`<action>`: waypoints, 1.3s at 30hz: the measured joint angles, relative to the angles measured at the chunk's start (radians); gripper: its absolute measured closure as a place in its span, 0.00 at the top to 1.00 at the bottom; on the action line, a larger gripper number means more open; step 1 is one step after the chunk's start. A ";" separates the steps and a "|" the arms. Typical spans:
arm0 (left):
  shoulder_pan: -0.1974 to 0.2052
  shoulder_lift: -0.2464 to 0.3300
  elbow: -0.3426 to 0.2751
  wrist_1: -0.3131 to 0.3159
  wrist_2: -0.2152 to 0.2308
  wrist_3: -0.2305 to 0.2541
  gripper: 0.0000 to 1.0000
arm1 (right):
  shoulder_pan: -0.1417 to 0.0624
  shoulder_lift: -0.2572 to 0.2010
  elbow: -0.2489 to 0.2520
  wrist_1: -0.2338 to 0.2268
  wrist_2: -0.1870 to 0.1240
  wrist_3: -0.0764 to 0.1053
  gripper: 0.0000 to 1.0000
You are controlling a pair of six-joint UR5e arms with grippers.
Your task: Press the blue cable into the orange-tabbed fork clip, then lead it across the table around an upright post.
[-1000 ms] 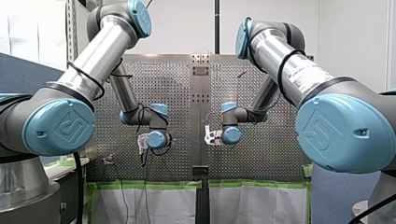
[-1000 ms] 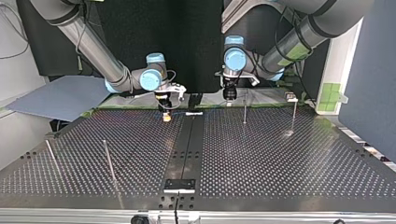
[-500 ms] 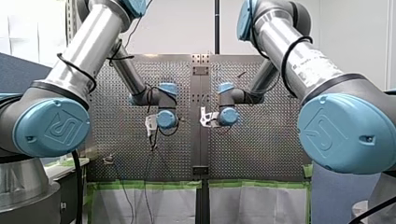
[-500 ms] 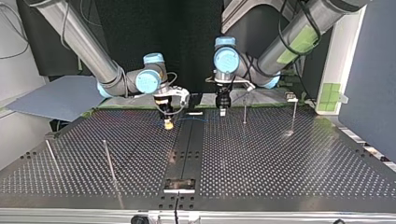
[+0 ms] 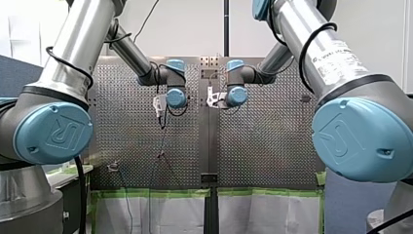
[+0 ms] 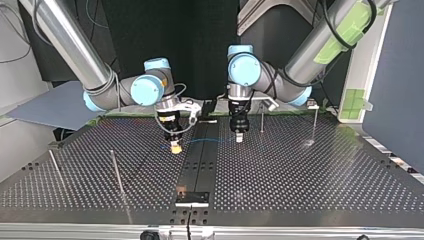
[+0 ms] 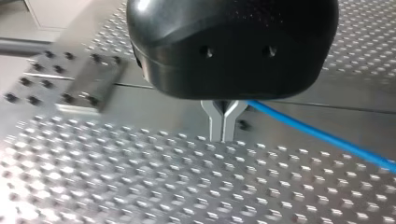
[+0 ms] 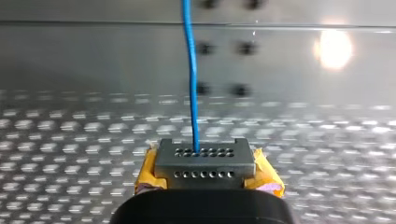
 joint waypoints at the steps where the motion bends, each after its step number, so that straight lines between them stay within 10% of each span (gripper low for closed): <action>1: -0.001 0.009 0.003 -0.009 0.000 0.006 0.00 | 0.001 -0.009 -0.003 0.005 0.000 0.000 0.00; 19: -0.038 0.178 0.115 -0.179 0.001 0.069 0.00 | 0.012 -0.179 -0.085 0.089 0.005 0.001 0.00; 27: -0.044 0.255 0.196 -0.260 0.027 0.071 0.00 | -0.006 -0.249 -0.094 0.123 0.052 0.004 0.00; 39: -0.082 0.220 0.282 -0.360 0.110 0.066 0.00 | -0.046 -0.368 -0.095 0.157 0.114 0.001 0.00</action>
